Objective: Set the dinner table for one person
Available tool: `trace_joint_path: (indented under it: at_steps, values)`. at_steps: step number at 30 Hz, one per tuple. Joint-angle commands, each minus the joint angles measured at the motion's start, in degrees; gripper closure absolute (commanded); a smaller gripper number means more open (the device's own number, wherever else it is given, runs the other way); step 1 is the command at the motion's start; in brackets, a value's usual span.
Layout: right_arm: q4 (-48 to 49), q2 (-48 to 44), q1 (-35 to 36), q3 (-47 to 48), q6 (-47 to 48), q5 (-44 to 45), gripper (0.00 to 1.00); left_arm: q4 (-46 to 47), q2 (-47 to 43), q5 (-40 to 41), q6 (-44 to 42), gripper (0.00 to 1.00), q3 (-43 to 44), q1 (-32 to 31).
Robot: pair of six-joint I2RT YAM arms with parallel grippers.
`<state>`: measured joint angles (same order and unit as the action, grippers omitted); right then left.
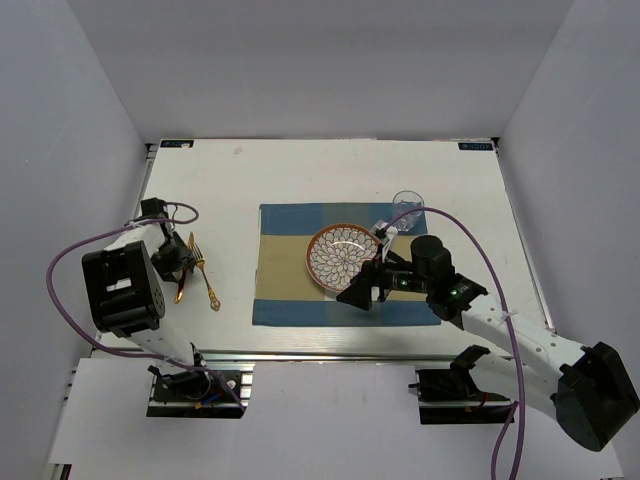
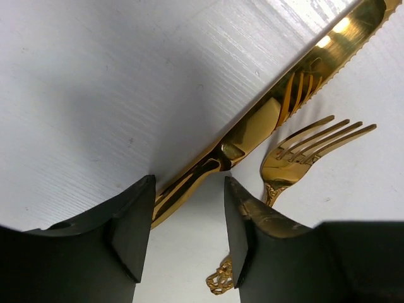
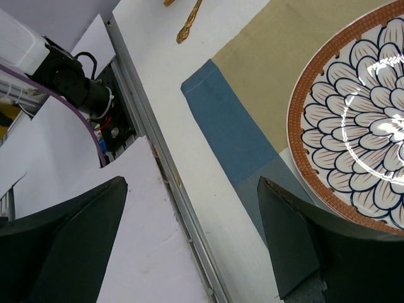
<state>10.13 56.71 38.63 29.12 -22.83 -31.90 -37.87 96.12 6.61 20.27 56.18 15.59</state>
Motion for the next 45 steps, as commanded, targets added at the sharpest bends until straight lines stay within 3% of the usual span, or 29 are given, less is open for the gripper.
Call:
trace_joint_path:
  at_steps: [1,6,10,11,14,19,22,29,33,39,45]
  values:
    - [1.3,-1.9,0.0,-0.3,1.7,0.0,0.11,-1.0,1.9,3.8,0.6,0.43,-1.0,0.2]
    - [-0.6,-3.6,-0.1,-0.5,2.4,2.5,0.11,-1.1,2.2,4.6,0.9,0.58,-0.7,0.2]
    - [-1.7,-4.7,-0.2,-0.5,2.9,3.2,0.11,-1.9,5.8,4.7,1.0,0.8,0.2,0.2]
    - [-2.0,-5.1,-0.2,-0.4,3.0,3.9,0.11,-2.1,6.9,5.0,0.9,0.89,0.9,0.2]
    - [-3.0,-5.9,-0.2,-0.2,3.4,4.8,0.11,-2.9,10.5,4.2,0.9,1.0,1.9,0.2]
    - [-3.6,-6.6,-0.3,-0.3,3.5,6.1,0.11,-4.1,10.8,4.2,0.8,1.0,3.7,0.2]
    - [-3.4,-5.9,-0.2,-0.2,3.2,6.1,0.11,-4.5,4.7,6.3,2.0,1.0,3.7,-1.3]
    - [-5.1,-5.2,-0.2,0.7,3.1,10.1,0.11,0.2,-17.9,0.9,2.2,1.0,0.9,-1.3]
    - [-5.8,-5.0,-0.4,1.5,2.5,11.5,0.11,0.5,-22.9,-2.3,1.8,1.0,0.5,-1.3]
    - [-10.0,-7.0,-0.1,4.4,-1.3,17.6,0.11,-0.5,-22.4,-16.2,2.2,1.0,4.5,-2.4]
    - [-18.4,-10.5,-0.1,9.5,-3.2,24.0,0.11,2.2,-20.9,-23.2,9.2,1.0,6.5,-10.4]
